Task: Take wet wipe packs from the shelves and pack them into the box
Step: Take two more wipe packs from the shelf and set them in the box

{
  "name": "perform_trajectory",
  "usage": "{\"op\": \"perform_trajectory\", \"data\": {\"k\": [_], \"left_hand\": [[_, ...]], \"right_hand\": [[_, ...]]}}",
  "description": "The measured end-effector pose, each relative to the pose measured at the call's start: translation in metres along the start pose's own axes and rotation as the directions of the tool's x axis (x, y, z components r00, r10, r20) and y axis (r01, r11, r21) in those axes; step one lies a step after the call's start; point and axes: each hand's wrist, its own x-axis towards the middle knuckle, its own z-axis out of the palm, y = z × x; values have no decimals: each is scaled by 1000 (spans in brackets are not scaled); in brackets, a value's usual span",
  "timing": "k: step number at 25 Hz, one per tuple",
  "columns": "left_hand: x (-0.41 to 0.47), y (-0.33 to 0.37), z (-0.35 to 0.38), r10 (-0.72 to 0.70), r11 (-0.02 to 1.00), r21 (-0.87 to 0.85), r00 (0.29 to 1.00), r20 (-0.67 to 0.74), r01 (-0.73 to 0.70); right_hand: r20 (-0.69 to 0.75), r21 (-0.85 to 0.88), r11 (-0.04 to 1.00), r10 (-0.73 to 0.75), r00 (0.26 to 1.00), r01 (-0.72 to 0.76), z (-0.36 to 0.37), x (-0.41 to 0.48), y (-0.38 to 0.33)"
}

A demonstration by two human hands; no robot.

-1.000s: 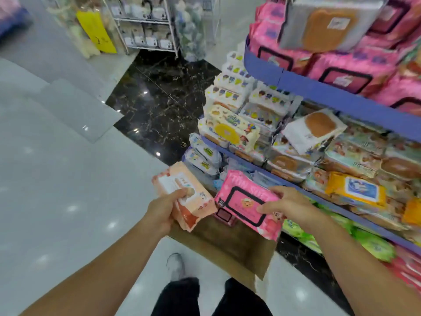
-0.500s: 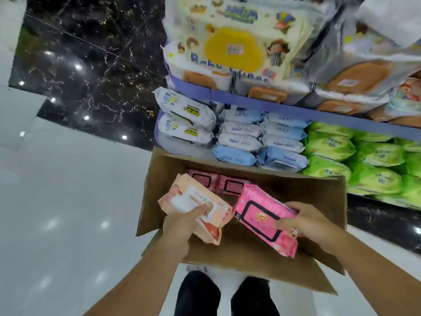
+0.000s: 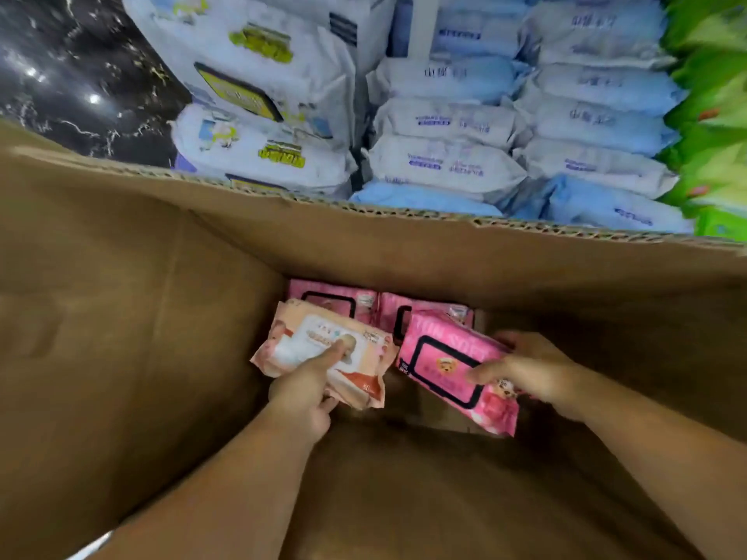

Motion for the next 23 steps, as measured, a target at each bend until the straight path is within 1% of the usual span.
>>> {"op": "perform_trajectory", "data": {"k": [3, 5, 7, 9, 10, 12, 14, 15, 16, 17, 19, 20, 22, 23], "left_hand": [[28, 0, -3, 31, 999, -37, 1000, 3, -31], [31, -1, -7, -33, 998, -43, 999, 35, 35], [41, -11, -12, -111, 994, -13, 992, 60, 112], [54, -22, -19, -146, 989, 31, 989, -10, 147], [63, -27, -23, -131, 990, 48, 990, -58, 133], [79, -33, -25, -100, 994, 24, 985, -143, 105], [89, -27, -19, -135, 990, -54, 974, -181, 127], [95, -23, -12, -128, 991, -47, 973, -193, 122], [96, -19, -4, -114, 993, 0, 967, -226, 117], [97, -14, 5, -136, 988, 36, 958, -253, 150], [86, -8, 28, -123, 986, 93, 980, -160, 139], [84, -9, 34, -122, 986, 100, 987, -102, 133], [79, -16, 38, -151, 981, 109, 983, -100, 162], [85, -22, 31, -149, 986, 72, 987, -54, 153]], "right_hand": [[36, -10, 1000, -15, 999, 16, 4, 36, 4], [123, -59, 998, 31, 992, -24, 2, 42, 6], [226, -153, 987, 92, 970, -58, 9, 49, 13], [277, -198, 979, 102, 955, -47, 27, 59, 23], [277, -210, 977, 100, 956, -41, 36, 68, 28], [254, -197, 979, 95, 963, -44, 49, 90, 40], [222, -120, 992, 56, 974, -29, 54, 111, 53], [177, -69, 997, 48, 983, -36, 56, 118, 62], [133, -4, 999, 41, 990, -41, 58, 121, 70], [71, 57, 998, 36, 997, -41, 60, 120, 76], [-99, 139, 990, 45, 994, -31, 66, 113, 90], [-147, 167, 985, 56, 988, -31, 69, 111, 96], [-144, 251, 965, 108, 984, -69, 76, 112, 103], [-141, 271, 960, 118, 983, -76, 78, 112, 103]]}}
